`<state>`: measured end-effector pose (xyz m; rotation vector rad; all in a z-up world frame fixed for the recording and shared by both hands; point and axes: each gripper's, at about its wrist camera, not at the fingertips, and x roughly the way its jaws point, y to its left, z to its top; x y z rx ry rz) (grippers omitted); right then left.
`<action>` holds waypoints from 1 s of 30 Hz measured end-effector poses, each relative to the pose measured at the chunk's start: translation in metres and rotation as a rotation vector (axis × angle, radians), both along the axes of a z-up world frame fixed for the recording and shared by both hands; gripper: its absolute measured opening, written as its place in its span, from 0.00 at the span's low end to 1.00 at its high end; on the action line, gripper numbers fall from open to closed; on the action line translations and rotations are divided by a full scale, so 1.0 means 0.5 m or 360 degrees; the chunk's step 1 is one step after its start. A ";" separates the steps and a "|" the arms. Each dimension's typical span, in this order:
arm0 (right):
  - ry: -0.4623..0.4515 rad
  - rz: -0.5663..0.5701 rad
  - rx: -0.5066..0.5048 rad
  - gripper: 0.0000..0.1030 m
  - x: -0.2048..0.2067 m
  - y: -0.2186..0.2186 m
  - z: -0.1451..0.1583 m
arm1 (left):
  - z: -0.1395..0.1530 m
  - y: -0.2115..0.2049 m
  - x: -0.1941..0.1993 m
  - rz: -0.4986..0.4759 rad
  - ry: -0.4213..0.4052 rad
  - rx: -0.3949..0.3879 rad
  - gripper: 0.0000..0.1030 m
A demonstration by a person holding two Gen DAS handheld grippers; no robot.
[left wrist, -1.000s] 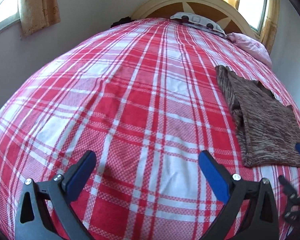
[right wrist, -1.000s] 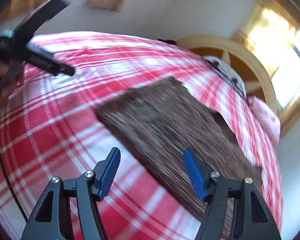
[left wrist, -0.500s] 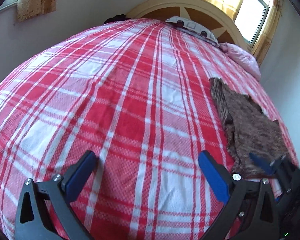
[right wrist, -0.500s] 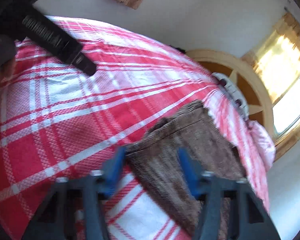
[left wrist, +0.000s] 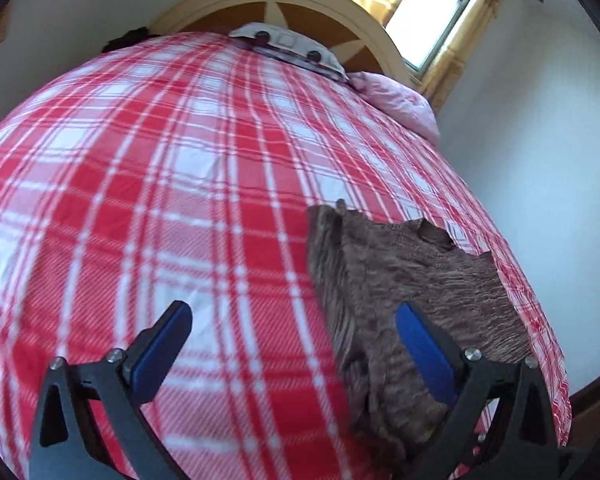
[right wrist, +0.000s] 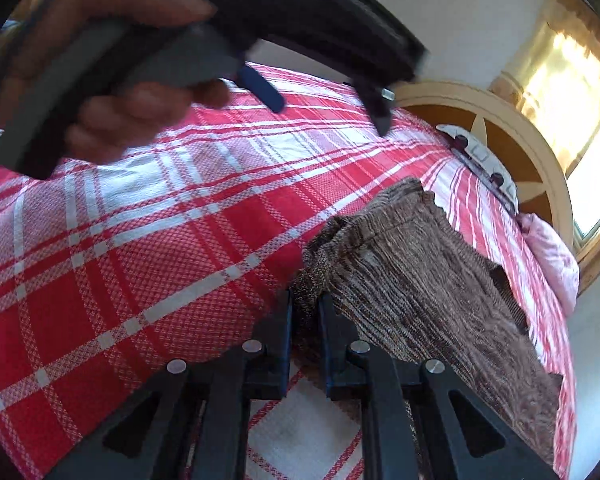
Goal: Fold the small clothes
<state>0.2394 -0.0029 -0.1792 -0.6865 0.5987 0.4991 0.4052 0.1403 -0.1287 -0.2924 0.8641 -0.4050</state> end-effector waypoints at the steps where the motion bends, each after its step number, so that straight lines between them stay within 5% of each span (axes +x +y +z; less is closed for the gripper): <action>1: 0.0002 -0.0002 0.0002 0.11 0.001 0.000 -0.001 | -0.005 -0.013 0.020 -0.0018 0.0012 0.0002 1.00; 5: -0.0001 -0.0005 -0.0006 0.11 0.001 0.003 -0.004 | -0.025 -0.056 0.077 -0.0111 0.0046 -0.0024 0.98; 14: 0.0026 -0.0004 0.0023 0.11 0.006 -0.001 -0.004 | -0.058 -0.137 0.137 -0.0247 0.0115 0.0002 0.74; 17: 0.0026 -0.0004 0.0025 0.11 0.007 -0.002 -0.004 | -0.058 -0.139 0.141 -0.0259 0.0130 0.0019 0.50; 19: 0.0033 -0.0001 0.0033 0.11 0.007 -0.003 -0.004 | -0.061 -0.130 0.146 -0.0246 0.0147 -0.0022 0.10; 30: 0.0048 -0.0009 0.0281 0.09 0.007 -0.081 0.067 | 0.009 -0.139 0.133 -0.0183 0.0093 -0.0082 0.08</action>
